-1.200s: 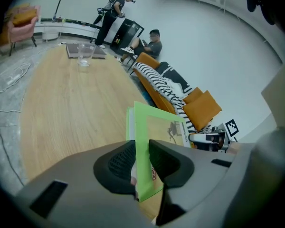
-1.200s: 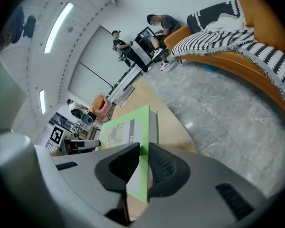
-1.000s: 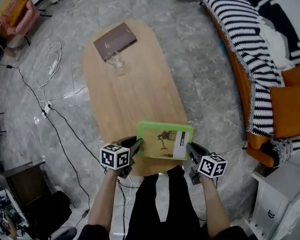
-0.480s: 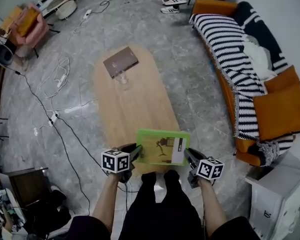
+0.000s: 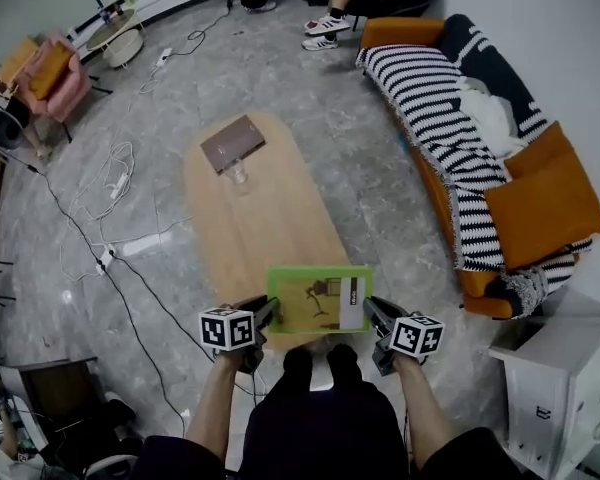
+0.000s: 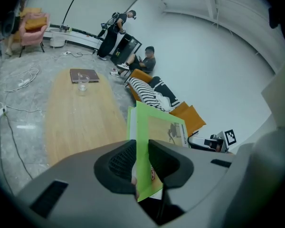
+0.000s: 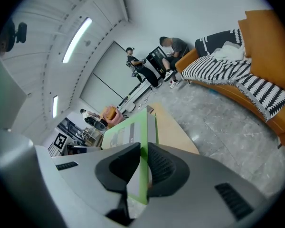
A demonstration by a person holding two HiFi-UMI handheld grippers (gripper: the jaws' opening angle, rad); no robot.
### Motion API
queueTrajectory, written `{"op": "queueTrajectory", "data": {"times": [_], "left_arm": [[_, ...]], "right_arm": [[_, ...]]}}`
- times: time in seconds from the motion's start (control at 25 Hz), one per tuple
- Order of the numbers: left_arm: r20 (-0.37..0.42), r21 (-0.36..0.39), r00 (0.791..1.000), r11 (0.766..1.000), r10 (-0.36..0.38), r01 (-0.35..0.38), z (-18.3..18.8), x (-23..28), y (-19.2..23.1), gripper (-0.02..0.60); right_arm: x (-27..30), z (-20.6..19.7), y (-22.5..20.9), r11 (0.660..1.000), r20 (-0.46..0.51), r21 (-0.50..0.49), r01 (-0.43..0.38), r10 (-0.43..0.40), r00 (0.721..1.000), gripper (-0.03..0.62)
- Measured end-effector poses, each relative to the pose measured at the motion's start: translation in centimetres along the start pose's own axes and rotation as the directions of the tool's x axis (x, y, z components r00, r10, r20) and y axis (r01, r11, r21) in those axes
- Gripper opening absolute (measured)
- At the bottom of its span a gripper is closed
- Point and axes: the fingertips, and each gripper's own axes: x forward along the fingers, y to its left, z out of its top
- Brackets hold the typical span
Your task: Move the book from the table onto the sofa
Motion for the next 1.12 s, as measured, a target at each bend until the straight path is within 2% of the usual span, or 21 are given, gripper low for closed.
{"op": "queueTrajectory", "data": {"times": [0.24, 0.44, 0.72, 0.92, 1.12], "left_arm": [[-0.031, 0.059, 0.998, 0.996, -0.061, 0.062, -0.1, -0.9, -1.4, 0.094], [-0.096, 0.141, 0.986, 0.978, -0.139, 0.152, -0.3, -0.7, -3.7, 0.094], [-0.248, 0.265, 0.937, 0.913, -0.245, 0.309, -2.3, 2.9, -11.2, 0.094], [-0.338, 0.328, 0.903, 0.866, -0.265, 0.377, -5.0, 6.5, -17.3, 0.094], [-0.380, 0.350, 0.886, 0.845, -0.265, 0.403, -6.4, 10.1, -21.9, 0.094]], "right_arm": [[-2.8, -0.8, 1.5, 0.999, 0.091, 0.017, 0.029, -0.031, 0.995, 0.064], [-6.5, -2.3, 2.0, 0.994, 0.204, 0.073, 0.087, -0.100, 0.974, 0.063], [-15.2, -5.1, -0.7, 0.962, 0.366, 0.210, 0.174, -0.242, 0.899, 0.061], [-21.3, -7.5, -4.4, 0.931, 0.433, 0.309, 0.194, -0.319, 0.843, 0.061], [-25.4, -7.2, -8.2, 0.920, 0.468, 0.341, 0.194, -0.345, 0.813, 0.061]]}}
